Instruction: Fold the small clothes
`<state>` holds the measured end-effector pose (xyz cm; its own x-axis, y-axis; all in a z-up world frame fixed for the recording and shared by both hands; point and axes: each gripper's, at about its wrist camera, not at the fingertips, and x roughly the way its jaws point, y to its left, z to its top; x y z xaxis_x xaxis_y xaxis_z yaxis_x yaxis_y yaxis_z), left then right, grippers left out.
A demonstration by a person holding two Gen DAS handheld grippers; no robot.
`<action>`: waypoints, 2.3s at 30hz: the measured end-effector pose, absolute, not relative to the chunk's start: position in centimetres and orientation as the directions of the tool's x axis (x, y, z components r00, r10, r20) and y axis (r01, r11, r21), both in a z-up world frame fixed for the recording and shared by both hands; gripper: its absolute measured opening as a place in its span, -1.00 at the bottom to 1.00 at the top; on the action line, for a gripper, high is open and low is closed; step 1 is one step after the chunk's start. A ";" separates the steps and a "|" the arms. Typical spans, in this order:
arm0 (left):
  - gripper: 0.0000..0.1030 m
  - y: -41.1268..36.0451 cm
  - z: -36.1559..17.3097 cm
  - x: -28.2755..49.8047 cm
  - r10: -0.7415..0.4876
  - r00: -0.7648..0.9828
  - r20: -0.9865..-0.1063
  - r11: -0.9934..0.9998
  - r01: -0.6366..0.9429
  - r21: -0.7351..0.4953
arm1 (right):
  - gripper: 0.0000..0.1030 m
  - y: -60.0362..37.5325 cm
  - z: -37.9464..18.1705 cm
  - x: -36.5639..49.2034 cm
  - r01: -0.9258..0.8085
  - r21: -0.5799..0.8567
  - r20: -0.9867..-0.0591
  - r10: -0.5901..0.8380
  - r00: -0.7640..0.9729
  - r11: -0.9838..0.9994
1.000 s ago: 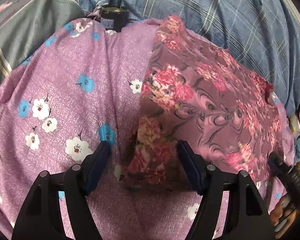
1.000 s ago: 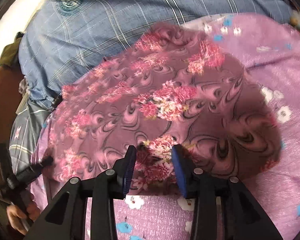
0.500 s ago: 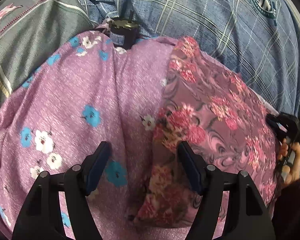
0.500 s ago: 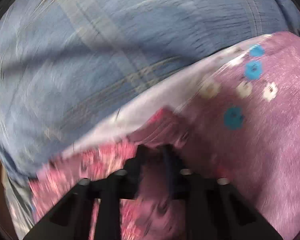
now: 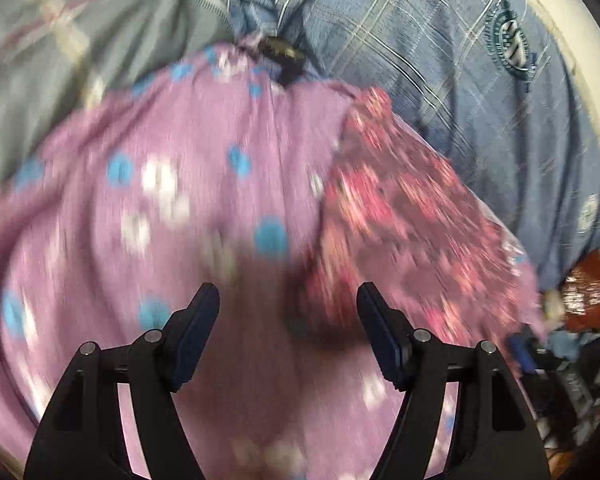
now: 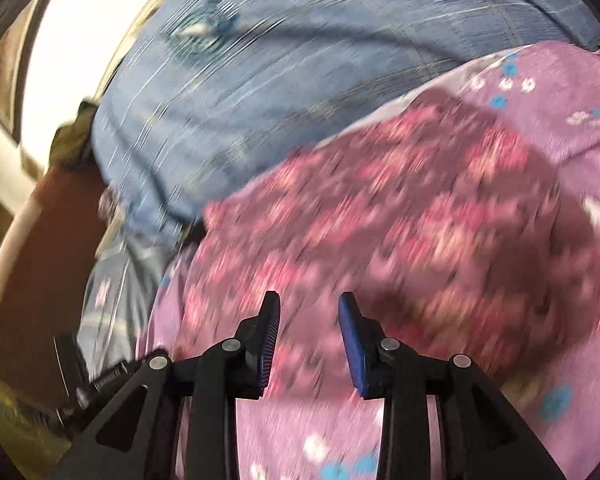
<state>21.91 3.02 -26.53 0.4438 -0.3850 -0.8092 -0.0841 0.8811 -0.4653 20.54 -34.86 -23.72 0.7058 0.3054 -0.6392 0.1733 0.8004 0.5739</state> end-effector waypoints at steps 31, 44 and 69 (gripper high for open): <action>-0.85 -5.2 -24.7 27.0 -0.418 0.583 -0.696 0.775 -0.172 -0.609 | -0.37 -41.2 -28.1 20.0 0.241 0.716 -0.566 0.342 0.751 0.655; -0.86 -28.1 -13.6 22.5 -0.438 0.578 -0.688 0.876 0.445 -0.185 | -0.36 -53.6 -27.6 13.6 0.385 0.778 -0.512 0.144 0.847 0.497; 0.63 -21.8 -24.5 24.1 -0.469 0.407 -0.784 0.879 0.303 -0.369 | -0.30 -52.0 -26.1 14.8 0.337 0.664 -0.554 0.136 0.821 0.667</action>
<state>24.10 -21.82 -24.51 0.4066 -0.4694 -0.7838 0.3035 0.8786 -0.3687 14.78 -51.98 -26.15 0.8212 0.1363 -0.5541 0.3375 0.6670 0.6643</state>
